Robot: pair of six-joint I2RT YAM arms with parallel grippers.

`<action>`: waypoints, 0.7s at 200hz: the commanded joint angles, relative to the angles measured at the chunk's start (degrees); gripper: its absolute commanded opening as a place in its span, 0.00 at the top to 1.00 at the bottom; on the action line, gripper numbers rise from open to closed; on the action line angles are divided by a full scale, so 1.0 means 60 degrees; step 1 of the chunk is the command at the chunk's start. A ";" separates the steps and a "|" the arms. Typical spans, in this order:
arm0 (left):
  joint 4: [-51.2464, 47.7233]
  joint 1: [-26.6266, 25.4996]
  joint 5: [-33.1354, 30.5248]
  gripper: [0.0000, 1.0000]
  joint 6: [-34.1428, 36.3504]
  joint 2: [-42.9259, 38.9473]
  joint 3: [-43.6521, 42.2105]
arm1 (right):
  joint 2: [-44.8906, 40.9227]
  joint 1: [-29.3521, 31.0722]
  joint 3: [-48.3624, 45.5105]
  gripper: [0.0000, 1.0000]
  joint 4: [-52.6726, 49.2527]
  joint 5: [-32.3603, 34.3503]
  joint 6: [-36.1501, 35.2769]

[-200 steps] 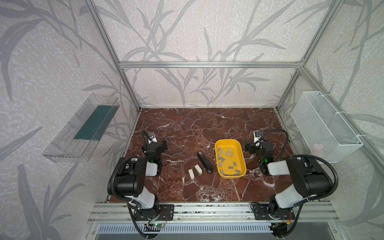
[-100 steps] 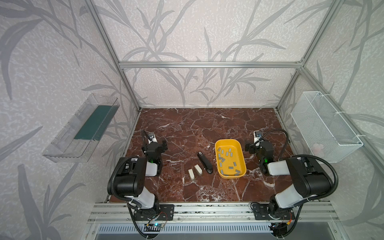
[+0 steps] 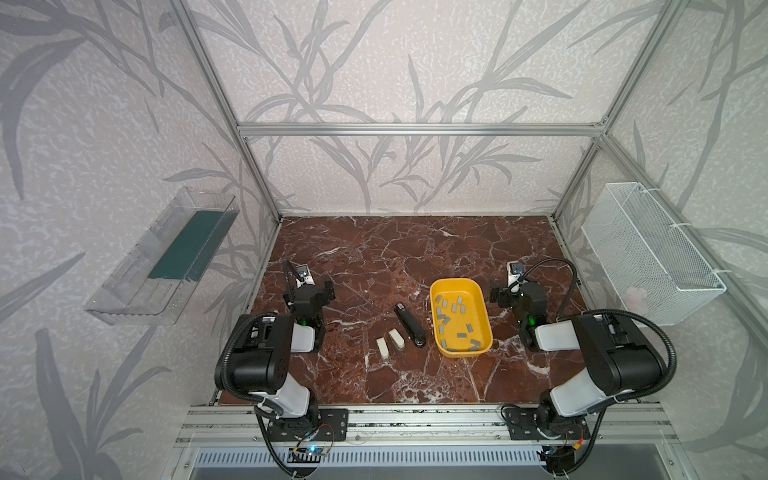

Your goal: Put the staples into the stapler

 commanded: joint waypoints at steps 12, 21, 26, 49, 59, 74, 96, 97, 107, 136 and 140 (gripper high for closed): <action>-0.0006 -0.0043 -0.0078 0.01 0.0027 -0.0138 0.0180 | 0.0020 0.0046 0.0097 0.01 0.0264 0.0077 -0.0087; 0.0001 -0.0033 -0.0081 0.01 0.0024 -0.0134 0.0178 | 0.0020 0.0045 0.0097 0.01 0.0264 0.0078 -0.0088; -0.0006 -0.0038 -0.0089 0.01 0.0034 -0.0132 0.0189 | 0.0020 0.0045 0.0108 0.01 0.0264 0.0077 -0.0085; 0.0056 -0.0120 -0.0066 0.01 0.0171 -0.0195 0.0168 | 0.0022 0.0056 0.0100 0.01 0.0264 0.0077 -0.0087; -0.0264 -0.0415 -0.0405 0.01 0.0453 -0.0525 0.0226 | 0.0017 0.0045 0.0098 0.01 0.0264 0.0081 -0.0084; -0.1843 -0.1105 -0.1587 0.01 0.0876 -0.1536 0.0614 | 0.0018 0.0045 0.0104 0.01 0.0256 0.0077 -0.0079; -0.5961 -0.1466 -0.2201 0.01 -0.0445 -0.2832 0.2031 | 0.0012 0.0045 0.0110 0.01 0.0250 0.0070 -0.0091; -0.6137 -0.1466 -0.2152 0.01 -0.0516 -0.2884 0.2085 | 0.0016 0.0045 0.0103 0.01 0.0250 0.0074 -0.0088; -0.7504 -0.1469 -0.1401 0.01 -0.1364 -0.3352 0.2588 | 0.0020 0.0045 0.0104 0.01 0.0264 0.0084 -0.0083; -0.9563 -0.1437 0.1823 0.01 -0.3890 -0.4699 0.3638 | -0.1488 0.0105 0.0603 0.01 -0.1772 0.0455 -0.0033; -0.9682 -0.1428 0.2277 0.01 -0.4082 -0.4837 0.3795 | -0.1814 0.0104 0.0788 0.01 -0.2477 0.0443 -0.0028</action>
